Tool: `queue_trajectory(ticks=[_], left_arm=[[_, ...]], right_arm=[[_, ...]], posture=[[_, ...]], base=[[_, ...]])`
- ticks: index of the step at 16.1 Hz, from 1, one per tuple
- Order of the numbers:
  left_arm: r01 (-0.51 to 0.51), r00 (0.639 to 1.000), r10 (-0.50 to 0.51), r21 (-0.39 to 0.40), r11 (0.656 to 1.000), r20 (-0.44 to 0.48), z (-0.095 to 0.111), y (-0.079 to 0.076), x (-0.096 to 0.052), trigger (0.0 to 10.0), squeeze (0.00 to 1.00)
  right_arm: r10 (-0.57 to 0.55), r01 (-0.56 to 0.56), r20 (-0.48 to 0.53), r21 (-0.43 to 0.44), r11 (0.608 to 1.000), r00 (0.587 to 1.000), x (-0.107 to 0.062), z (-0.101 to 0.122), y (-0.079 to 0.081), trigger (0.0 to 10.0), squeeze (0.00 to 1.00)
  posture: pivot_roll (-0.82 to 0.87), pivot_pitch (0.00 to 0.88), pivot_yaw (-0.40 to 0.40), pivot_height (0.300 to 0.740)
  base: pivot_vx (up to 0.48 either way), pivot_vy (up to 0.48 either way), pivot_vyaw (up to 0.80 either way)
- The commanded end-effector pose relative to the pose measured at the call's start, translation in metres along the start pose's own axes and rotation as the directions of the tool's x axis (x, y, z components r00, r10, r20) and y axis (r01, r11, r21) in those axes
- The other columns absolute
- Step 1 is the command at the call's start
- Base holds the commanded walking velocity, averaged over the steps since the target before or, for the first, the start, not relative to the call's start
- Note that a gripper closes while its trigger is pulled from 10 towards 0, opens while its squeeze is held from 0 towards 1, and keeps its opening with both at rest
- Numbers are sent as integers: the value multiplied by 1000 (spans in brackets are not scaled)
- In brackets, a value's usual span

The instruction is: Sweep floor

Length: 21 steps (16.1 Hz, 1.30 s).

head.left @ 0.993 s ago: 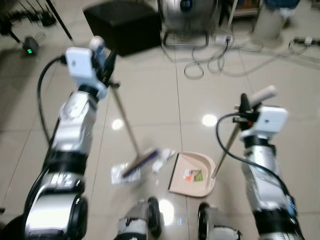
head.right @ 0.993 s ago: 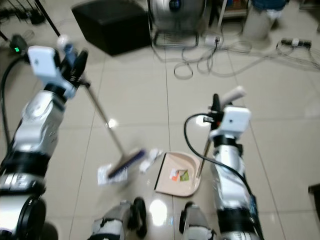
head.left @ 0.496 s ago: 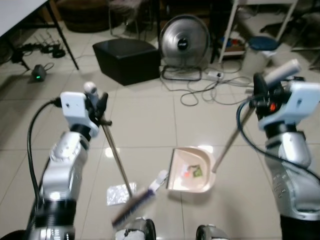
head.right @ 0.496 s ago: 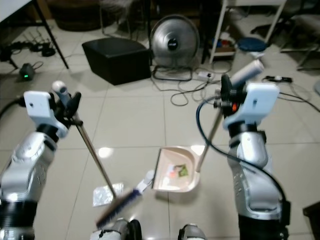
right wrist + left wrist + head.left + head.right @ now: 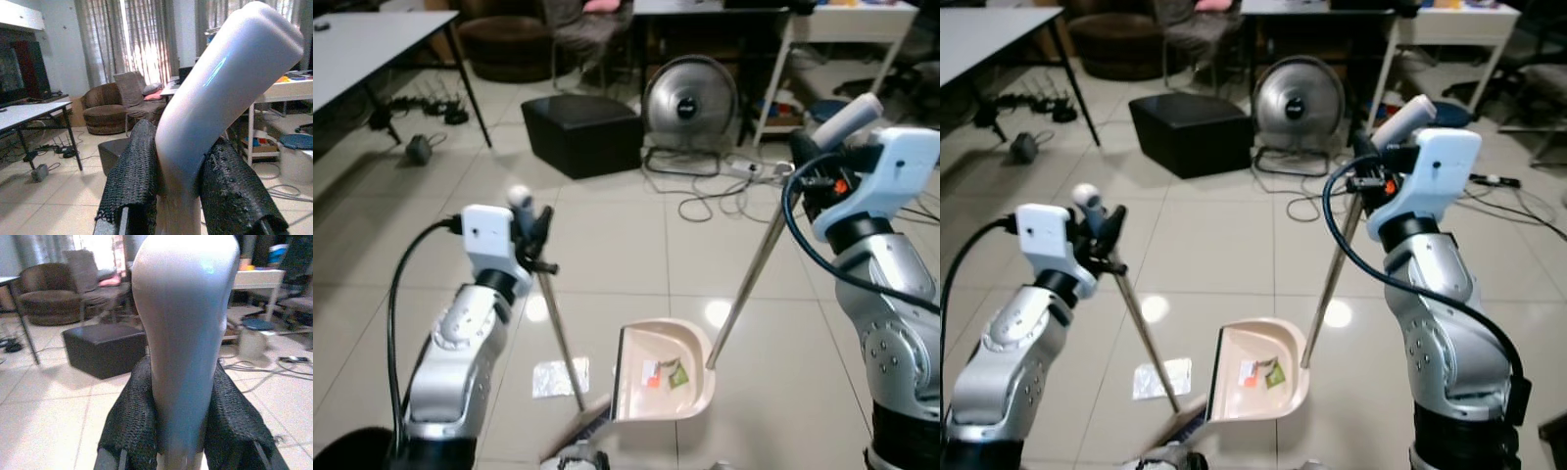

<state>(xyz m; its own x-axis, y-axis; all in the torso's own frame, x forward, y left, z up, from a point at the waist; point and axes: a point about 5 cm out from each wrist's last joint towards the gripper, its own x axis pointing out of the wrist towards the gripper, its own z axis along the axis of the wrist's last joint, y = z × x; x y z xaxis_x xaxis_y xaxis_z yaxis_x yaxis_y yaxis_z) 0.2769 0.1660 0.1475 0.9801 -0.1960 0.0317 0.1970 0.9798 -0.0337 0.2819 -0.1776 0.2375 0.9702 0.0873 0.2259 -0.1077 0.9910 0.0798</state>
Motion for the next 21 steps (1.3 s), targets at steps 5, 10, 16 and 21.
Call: queue_trajectory(ticks=[5, 10, 16, 21], left_arm=[[21, 1000, -21, 30, 999, 0, 9, -1, -5, 10000, 0], [47, 999, -46, 46, 998, -15, 11, -4, -8, 10000, 0], [52, 998, -51, 50, 997, -29, 11, -4, -11, 10000, 0], [51, 998, -50, 51, 997, -28, 13, -4, -11, 10000, 0]], right_arm=[[-6, 3, 86, 35, 999, 996, 0, 22, 2, 10000, 0], [-5, 0, 92, 49, 999, 996, 0, 24, 3, 10000, 0], [1, -6, 100, 50, 999, 995, 3, 28, 2, 10000, 0], [5, -10, 105, 45, 999, 994, 4, 31, 2, 10000, 0]], posture=[[-17, 15, 65, 740], [-12, 17, 74, 740], [-5, 19, 75, 740], [-5, 19, 75, 740]], base=[[0, 0, 0], [0, 0, 0], [-202, 0, 0], [-325, 0, 0]])
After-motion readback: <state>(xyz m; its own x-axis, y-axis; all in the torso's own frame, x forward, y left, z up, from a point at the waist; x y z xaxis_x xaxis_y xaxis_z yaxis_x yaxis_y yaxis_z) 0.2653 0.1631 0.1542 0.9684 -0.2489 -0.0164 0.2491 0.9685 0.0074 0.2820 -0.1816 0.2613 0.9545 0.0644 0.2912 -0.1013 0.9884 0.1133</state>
